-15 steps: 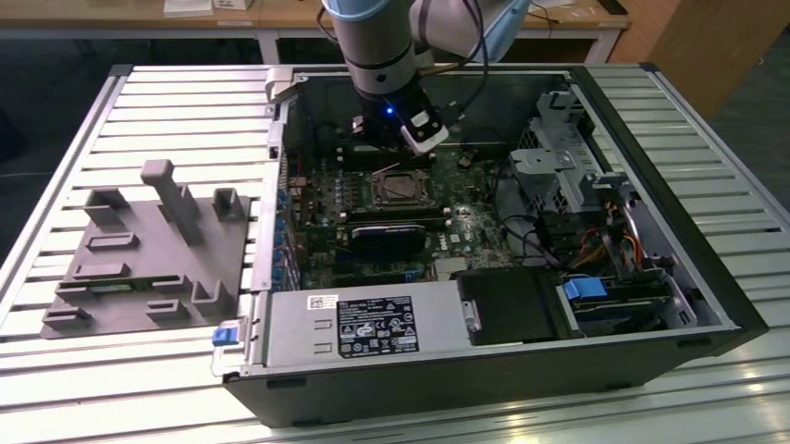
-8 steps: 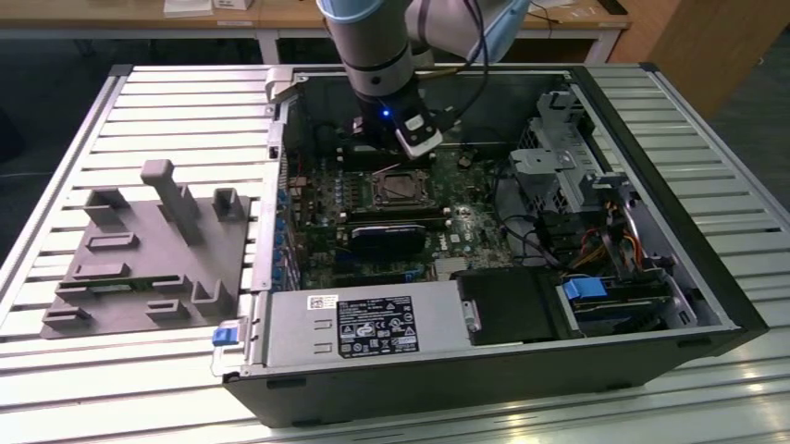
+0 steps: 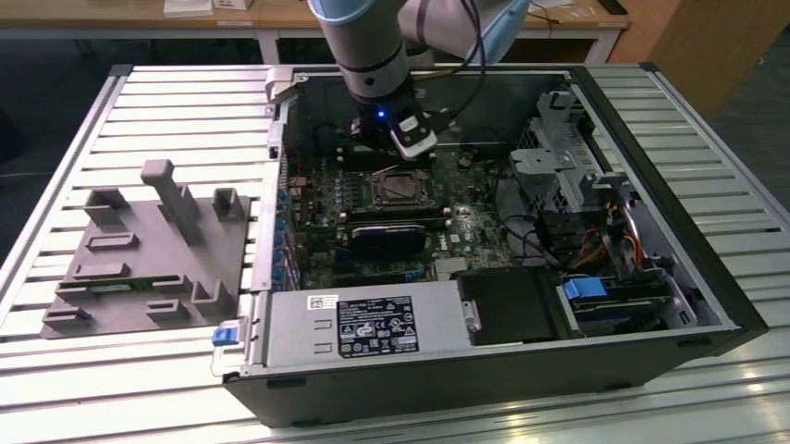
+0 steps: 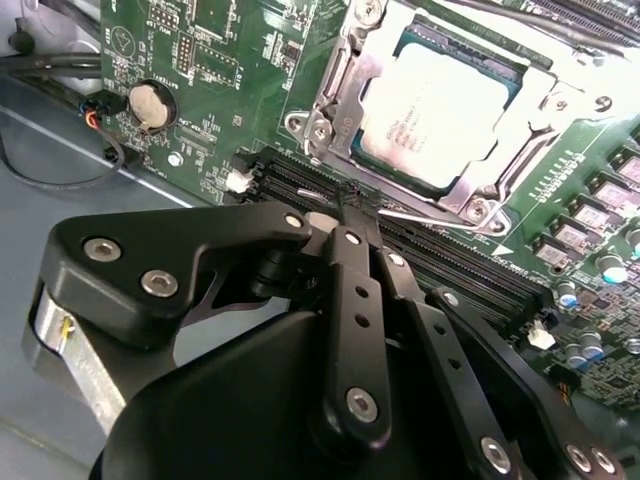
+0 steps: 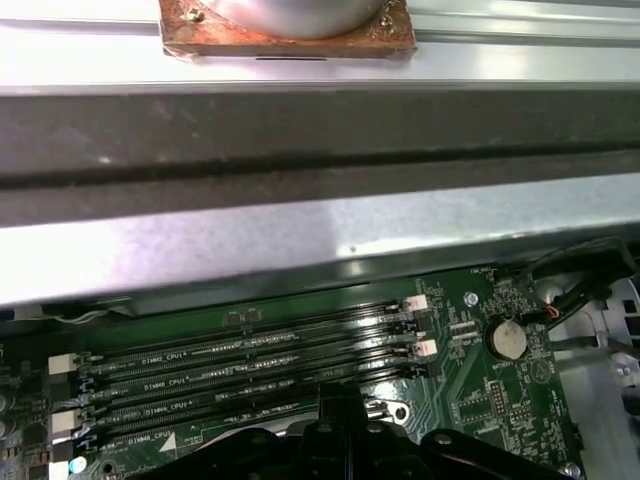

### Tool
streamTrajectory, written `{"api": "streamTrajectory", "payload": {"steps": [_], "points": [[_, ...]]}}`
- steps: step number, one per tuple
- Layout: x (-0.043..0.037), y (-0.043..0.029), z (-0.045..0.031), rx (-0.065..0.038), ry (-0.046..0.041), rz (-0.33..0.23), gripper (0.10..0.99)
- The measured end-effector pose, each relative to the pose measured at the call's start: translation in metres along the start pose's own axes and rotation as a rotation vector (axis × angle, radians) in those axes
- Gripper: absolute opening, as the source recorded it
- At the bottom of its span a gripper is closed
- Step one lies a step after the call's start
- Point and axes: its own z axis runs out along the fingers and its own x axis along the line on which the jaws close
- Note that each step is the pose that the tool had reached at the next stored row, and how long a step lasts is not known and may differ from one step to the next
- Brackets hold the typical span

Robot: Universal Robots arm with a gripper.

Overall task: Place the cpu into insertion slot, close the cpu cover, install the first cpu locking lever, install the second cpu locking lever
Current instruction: 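Install the first cpu locking lever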

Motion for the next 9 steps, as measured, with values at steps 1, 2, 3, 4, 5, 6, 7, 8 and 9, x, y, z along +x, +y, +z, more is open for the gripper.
{"api": "streamTrajectory", "payload": {"steps": [1, 2, 3, 4, 5, 6, 7, 8, 9], "points": [[0.0007, 0.0004, 0.0001, 0.000, -0.0029, 0.002, 0.102], [0.0016, 0.0008, 0.0001, 0.001, -0.0059, 0.003, 0.102], [0.0026, 0.0012, 0.0001, 0.001, -0.0084, 0.005, 0.102], [0.0036, 0.0016, 0.0001, 0.001, -0.0106, 0.007, 0.102], [0.0045, 0.0020, 0.0002, 0.001, -0.0127, 0.009, 0.102], [0.0053, 0.0025, 0.0002, 0.002, -0.0146, 0.011, 0.102], [0.0061, 0.0031, 0.0004, 0.002, -0.0168, 0.014, 0.102], [0.0065, 0.0035, 0.0006, 0.003, -0.0189, 0.016, 0.102], [0.0067, 0.0037, 0.0010, 0.004, -0.0217, 0.019, 0.102]]}}
